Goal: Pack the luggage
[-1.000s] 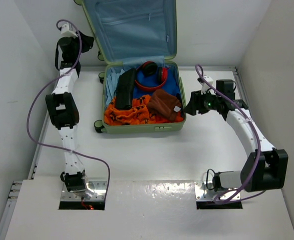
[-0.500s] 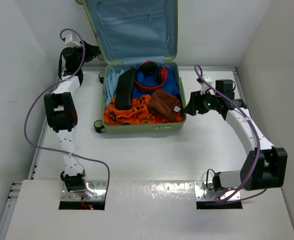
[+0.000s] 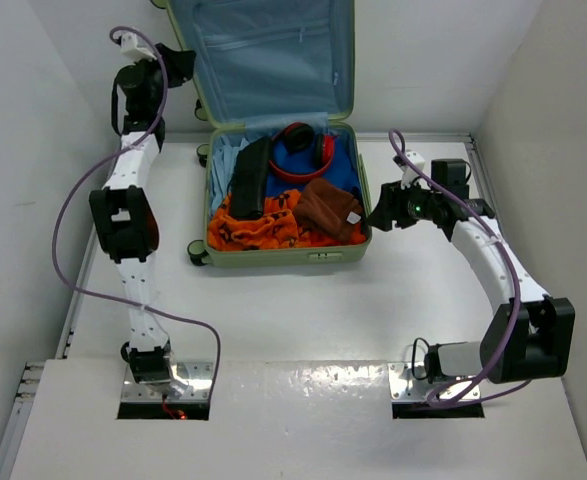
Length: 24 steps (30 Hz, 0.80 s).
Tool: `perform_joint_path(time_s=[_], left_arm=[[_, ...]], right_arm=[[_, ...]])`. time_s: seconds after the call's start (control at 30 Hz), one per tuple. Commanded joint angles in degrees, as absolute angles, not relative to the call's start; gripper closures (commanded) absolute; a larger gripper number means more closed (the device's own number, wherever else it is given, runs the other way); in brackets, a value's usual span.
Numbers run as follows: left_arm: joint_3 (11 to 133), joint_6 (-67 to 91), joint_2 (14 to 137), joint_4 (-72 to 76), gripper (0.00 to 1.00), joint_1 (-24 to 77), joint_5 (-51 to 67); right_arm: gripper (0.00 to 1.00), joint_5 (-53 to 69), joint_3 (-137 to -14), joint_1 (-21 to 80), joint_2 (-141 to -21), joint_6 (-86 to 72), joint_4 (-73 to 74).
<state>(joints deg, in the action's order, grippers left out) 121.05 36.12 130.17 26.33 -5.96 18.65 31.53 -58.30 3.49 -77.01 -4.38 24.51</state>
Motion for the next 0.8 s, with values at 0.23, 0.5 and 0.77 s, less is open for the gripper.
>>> perform_joint_path(time_s=[0.23, 0.5, 0.77], left_arm=[[137.1, 33.0, 144.0, 26.3, 0.67, -2.4, 10.8], [127.8, 34.0, 136.3, 28.7, 1.00, -2.9, 14.2], [92.4, 36.0, 106.9, 39.5, 0.85, -2.9, 24.5]], right_arm=[[0.41, 31.6, -59.9, 3.2, -78.4, -4.4, 23.3], [0.41, 32.0, -61.3, 3.3, -78.7, -3.6, 23.7], [0.41, 32.8, -58.3, 2.1, -73.2, -3.4, 23.7]])
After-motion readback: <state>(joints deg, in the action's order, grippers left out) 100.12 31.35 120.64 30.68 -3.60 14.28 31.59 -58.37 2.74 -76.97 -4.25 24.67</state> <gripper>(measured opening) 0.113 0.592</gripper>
